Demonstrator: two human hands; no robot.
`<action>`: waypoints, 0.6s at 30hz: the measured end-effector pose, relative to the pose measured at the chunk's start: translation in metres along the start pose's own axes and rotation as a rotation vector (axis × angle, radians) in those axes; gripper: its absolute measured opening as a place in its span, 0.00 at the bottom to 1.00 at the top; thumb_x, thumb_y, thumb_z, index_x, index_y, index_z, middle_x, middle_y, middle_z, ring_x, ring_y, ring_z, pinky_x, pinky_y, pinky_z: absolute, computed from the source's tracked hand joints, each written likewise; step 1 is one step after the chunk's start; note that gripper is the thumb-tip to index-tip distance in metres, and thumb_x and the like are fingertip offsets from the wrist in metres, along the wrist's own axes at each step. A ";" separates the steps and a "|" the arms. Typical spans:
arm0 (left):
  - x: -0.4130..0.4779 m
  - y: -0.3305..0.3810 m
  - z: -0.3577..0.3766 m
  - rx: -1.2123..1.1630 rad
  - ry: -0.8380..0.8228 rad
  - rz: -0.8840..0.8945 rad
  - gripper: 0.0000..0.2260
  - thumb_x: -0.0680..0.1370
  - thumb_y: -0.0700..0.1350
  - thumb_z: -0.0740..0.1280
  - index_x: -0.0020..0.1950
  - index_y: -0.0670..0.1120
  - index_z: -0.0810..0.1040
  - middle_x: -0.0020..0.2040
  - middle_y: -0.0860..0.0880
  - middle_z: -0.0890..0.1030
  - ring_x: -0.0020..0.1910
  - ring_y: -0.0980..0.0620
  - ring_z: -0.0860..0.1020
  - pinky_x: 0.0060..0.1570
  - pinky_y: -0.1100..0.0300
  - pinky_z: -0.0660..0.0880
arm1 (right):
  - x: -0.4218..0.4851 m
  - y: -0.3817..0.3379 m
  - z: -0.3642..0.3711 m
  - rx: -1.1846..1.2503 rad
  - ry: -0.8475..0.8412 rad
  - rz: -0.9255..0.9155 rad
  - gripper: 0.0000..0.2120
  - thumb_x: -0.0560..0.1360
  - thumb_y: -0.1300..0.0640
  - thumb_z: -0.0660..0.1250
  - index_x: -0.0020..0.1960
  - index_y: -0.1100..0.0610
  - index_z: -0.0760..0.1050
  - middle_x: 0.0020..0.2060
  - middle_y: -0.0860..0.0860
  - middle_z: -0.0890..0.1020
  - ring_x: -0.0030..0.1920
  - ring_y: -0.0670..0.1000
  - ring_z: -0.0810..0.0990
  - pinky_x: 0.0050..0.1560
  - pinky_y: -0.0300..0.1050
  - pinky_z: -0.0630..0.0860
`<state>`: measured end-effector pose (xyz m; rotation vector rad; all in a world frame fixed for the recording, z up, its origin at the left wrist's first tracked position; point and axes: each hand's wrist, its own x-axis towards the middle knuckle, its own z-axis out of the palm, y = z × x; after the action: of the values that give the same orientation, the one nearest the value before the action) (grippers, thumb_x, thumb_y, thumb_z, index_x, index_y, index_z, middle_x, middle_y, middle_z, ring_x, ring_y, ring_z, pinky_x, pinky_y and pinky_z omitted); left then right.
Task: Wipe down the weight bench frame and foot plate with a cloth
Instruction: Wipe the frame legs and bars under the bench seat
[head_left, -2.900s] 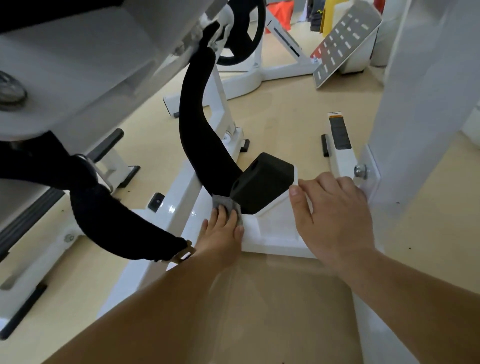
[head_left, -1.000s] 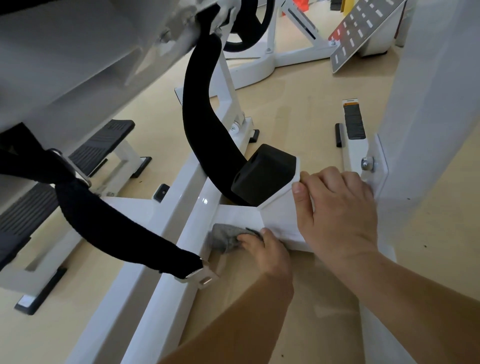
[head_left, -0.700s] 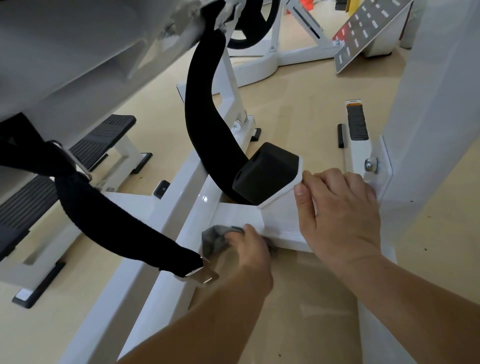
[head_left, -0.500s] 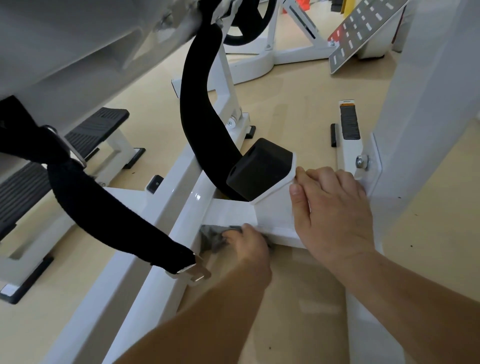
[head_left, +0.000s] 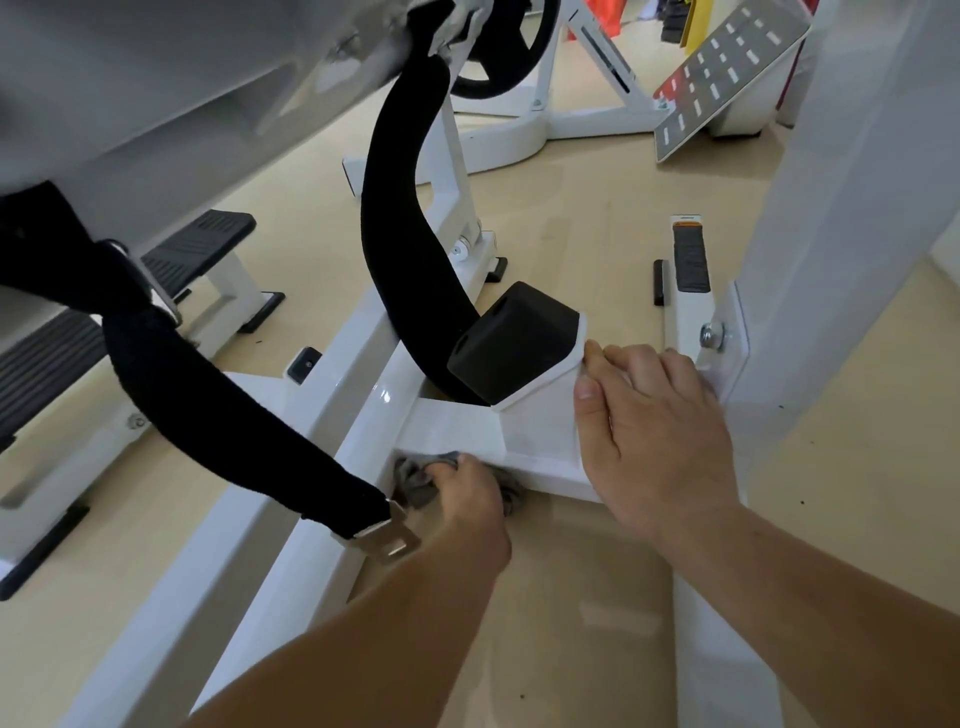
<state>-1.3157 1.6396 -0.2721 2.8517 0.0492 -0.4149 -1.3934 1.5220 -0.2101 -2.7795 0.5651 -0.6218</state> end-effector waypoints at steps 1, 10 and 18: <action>-0.004 -0.003 -0.002 0.023 -0.054 0.015 0.27 0.84 0.48 0.60 0.79 0.36 0.60 0.73 0.36 0.65 0.74 0.37 0.63 0.74 0.40 0.64 | 0.000 0.001 -0.001 -0.002 -0.024 0.000 0.29 0.84 0.43 0.43 0.75 0.52 0.71 0.61 0.48 0.77 0.61 0.54 0.71 0.65 0.54 0.70; -0.074 0.042 0.041 -1.286 -0.383 -0.233 0.24 0.80 0.48 0.59 0.78 0.52 0.69 0.65 0.41 0.80 0.60 0.40 0.81 0.63 0.43 0.78 | -0.011 0.007 -0.041 0.323 -0.318 -0.009 0.26 0.86 0.44 0.42 0.82 0.47 0.56 0.80 0.39 0.58 0.79 0.39 0.51 0.80 0.41 0.47; -0.046 0.029 -0.003 -1.367 -0.092 -0.180 0.14 0.80 0.41 0.69 0.63 0.47 0.70 0.54 0.46 0.78 0.50 0.49 0.80 0.46 0.57 0.79 | -0.054 0.039 -0.056 0.433 0.087 0.116 0.17 0.83 0.46 0.55 0.54 0.53 0.79 0.47 0.46 0.78 0.45 0.50 0.78 0.48 0.52 0.77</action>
<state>-1.3567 1.6127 -0.2494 1.4823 0.3977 -0.3368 -1.4763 1.5015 -0.1927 -2.3094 0.5304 -0.7416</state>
